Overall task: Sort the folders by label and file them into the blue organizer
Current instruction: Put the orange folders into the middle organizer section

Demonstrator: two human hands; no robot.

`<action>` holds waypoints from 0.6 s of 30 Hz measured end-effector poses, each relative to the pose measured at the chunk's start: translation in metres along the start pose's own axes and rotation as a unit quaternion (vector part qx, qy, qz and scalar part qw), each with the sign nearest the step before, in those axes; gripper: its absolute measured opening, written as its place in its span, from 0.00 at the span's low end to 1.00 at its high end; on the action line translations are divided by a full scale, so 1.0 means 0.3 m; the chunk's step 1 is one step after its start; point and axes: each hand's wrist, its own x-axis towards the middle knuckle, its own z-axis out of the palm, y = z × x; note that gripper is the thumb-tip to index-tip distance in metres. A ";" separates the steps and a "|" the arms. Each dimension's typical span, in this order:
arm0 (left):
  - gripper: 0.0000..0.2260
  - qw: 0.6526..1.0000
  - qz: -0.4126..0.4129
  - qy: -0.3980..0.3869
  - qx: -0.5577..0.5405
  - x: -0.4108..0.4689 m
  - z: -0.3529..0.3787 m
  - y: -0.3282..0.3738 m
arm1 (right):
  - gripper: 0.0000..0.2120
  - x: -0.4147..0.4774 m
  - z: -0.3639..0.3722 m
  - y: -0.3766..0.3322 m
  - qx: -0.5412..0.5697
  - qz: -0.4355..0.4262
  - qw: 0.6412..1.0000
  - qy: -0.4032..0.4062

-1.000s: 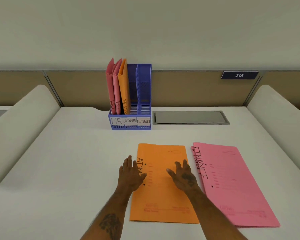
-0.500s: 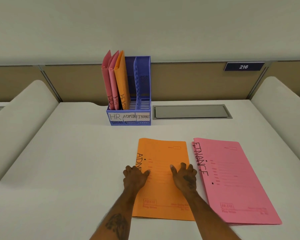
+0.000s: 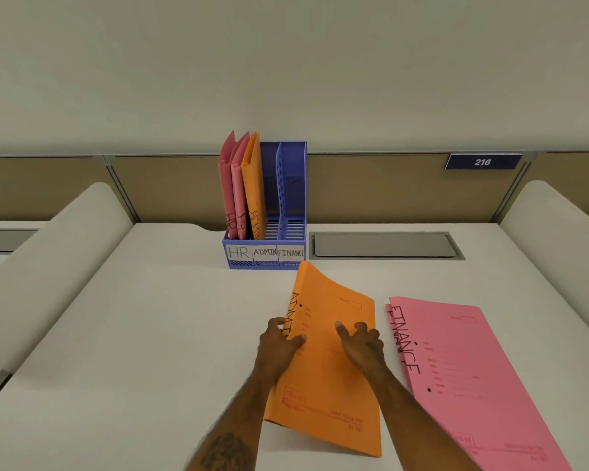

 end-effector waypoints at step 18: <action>0.25 0.931 0.257 0.261 -0.010 -0.078 -0.026 0.433 | 0.28 -0.214 -0.589 -0.826 0.019 -0.299 0.914 0.274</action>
